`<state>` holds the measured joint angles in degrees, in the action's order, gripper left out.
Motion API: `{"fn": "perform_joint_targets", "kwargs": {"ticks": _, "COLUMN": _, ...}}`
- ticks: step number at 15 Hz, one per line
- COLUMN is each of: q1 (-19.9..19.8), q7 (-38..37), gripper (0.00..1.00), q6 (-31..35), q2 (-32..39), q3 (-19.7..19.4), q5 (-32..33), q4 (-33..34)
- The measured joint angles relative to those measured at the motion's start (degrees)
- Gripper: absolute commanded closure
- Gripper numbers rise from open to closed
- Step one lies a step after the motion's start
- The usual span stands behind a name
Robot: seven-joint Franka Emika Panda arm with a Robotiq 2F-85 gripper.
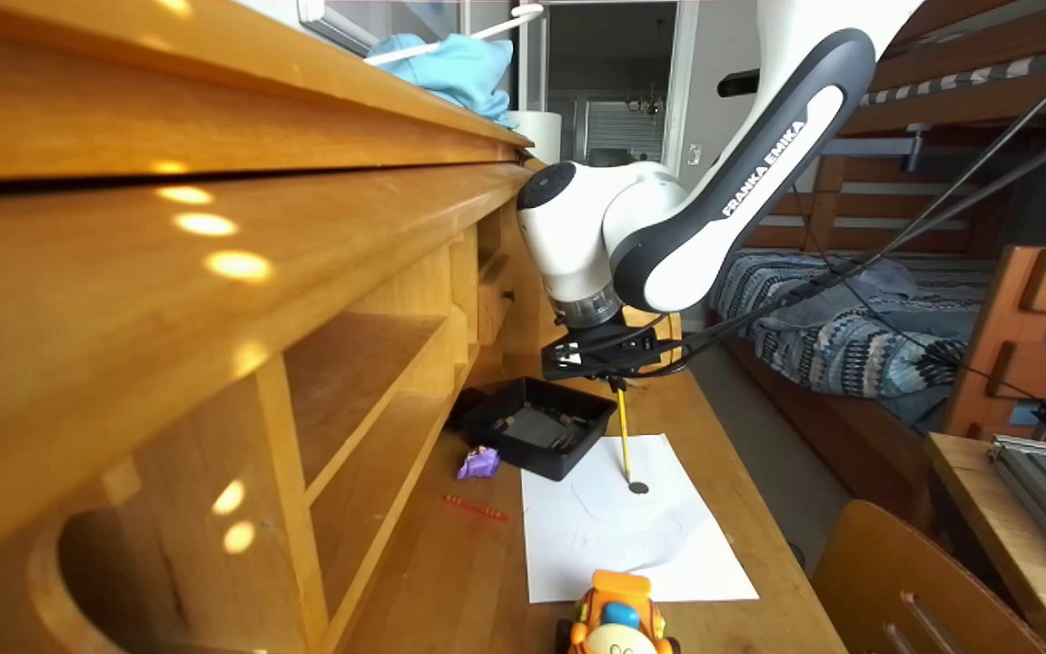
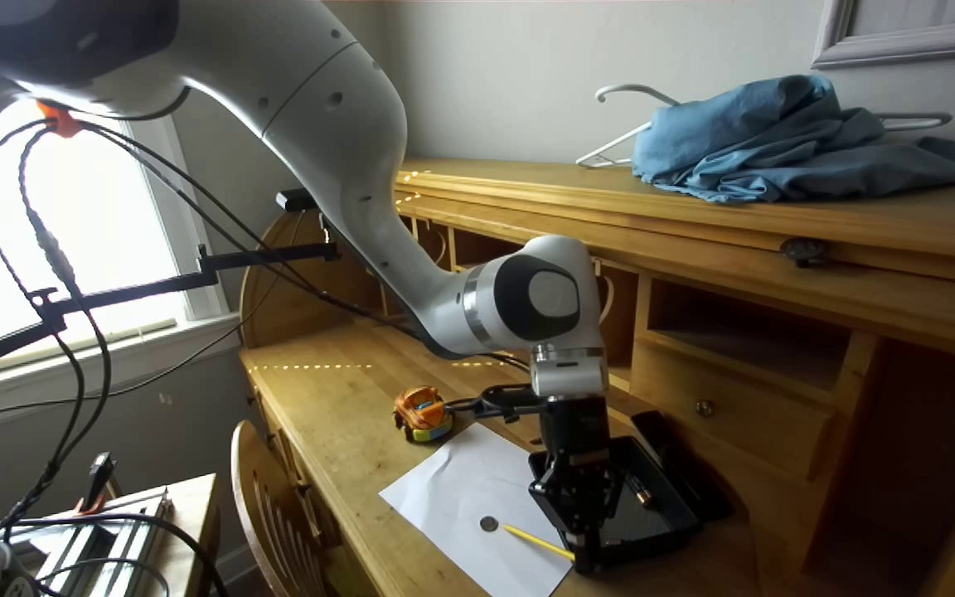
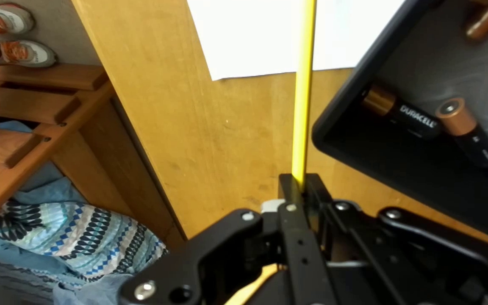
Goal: Use the pencil to draw around the coin
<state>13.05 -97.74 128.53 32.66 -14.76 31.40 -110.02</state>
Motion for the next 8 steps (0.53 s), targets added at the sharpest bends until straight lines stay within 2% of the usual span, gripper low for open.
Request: {"fn": "perform_joint_targets", "kwargs": {"ticks": 8, "q1": 0.0, "q7": -2.9, "gripper": 0.98, "q6": -1.0, "q2": 0.0, "q3": 0.0, "q5": 1.8, "q4": 0.0}}
